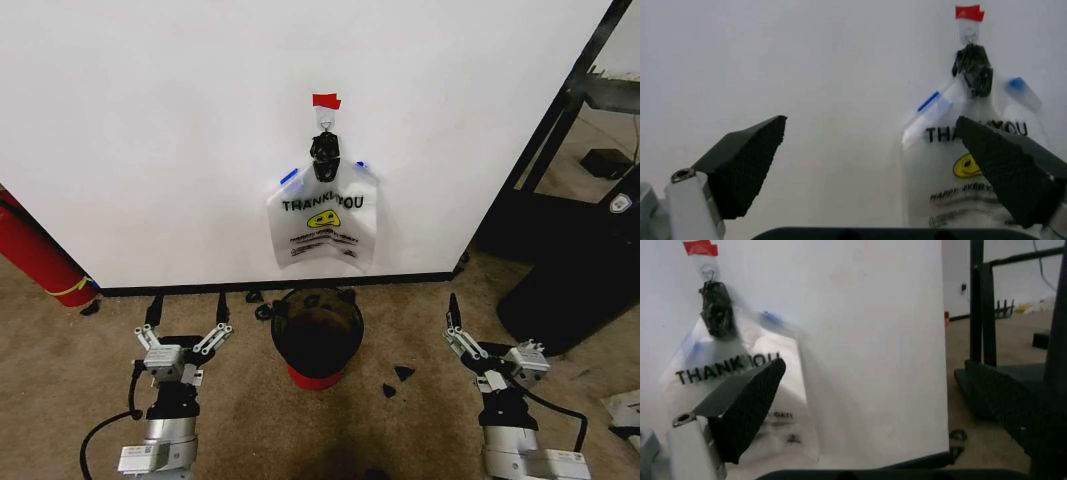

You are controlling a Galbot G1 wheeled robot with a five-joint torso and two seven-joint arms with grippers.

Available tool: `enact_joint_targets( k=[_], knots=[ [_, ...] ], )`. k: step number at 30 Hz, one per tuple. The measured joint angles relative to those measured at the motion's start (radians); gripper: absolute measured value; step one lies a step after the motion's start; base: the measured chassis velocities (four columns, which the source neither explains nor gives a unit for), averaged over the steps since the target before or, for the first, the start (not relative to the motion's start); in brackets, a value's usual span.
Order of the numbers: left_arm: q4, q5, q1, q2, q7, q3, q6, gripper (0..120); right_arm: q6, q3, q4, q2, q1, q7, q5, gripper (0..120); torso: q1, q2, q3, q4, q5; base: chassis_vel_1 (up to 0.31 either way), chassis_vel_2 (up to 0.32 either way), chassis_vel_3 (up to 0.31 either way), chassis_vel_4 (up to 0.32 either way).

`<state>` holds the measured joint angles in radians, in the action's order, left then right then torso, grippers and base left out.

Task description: Pick up the garbage bag from the wall and place it over the trash bin.

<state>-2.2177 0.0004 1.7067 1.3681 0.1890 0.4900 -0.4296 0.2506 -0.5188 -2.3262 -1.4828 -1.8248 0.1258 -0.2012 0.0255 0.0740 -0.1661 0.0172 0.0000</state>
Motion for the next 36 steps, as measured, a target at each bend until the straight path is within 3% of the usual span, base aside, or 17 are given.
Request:
enact_joint_targets(
  k=[10,22,29,33,34,35,36],
  knots=[
    [-0.024,0.026,0.040,0.015,0.014,0.001,0.107,100,-0.033,-0.001,-0.005,0.012,-0.001,0.016,0.037,100,0.000,0.000,0.000,-0.0002,0.0001,0.000,0.000,0.000,0.000],
    [-0.012,-0.021,0.023,0.010,0.059,-0.006,0.120,100,-0.029,0.003,0.015,0.004,0.007,0.020,0.051,100,0.000,0.000,0.000,0.0000,0.0000,0.000,0.000,0.000,0.000],
    [-0.025,-0.022,0.050,-0.006,0.058,0.001,0.102,100,-0.147,0.060,0.064,0.101,0.170,-0.040,-0.294,100,0.000,0.000,0.000,-0.0003,0.0000,0.000,0.000,0.000,0.000],
    [-0.009,-0.050,0.030,-0.027,0.056,-0.012,0.104,100,-0.225,0.089,0.075,0.118,0.254,-0.081,-0.428,100,0.000,0.000,0.000,-0.0011,0.0003,0.000,0.000,0.000,0.000],
    [0.004,-0.067,0.006,-0.043,0.053,-0.028,0.115,100,-0.253,0.088,0.078,0.119,0.275,-0.094,-0.476,100,0.000,0.000,0.000,-0.0005,0.0000,0.000,0.000,0.000,0.000],
    [0.012,-0.074,-0.005,-0.052,0.050,-0.035,0.121,100,-0.281,0.090,0.092,0.128,0.303,-0.107,-0.521,100,0.000,0.000,0.000,0.0019,-0.0004,0.000,0.000,0.000,0.000],
    [0.016,-0.077,-0.006,-0.055,0.048,-0.036,0.123,99,-0.309,0.098,0.118,0.143,0.341,-0.121,-0.557,100,0.000,0.000,0.000,0.0010,-0.0003,0.000,0.000,0.000,0.000]
  ],
)
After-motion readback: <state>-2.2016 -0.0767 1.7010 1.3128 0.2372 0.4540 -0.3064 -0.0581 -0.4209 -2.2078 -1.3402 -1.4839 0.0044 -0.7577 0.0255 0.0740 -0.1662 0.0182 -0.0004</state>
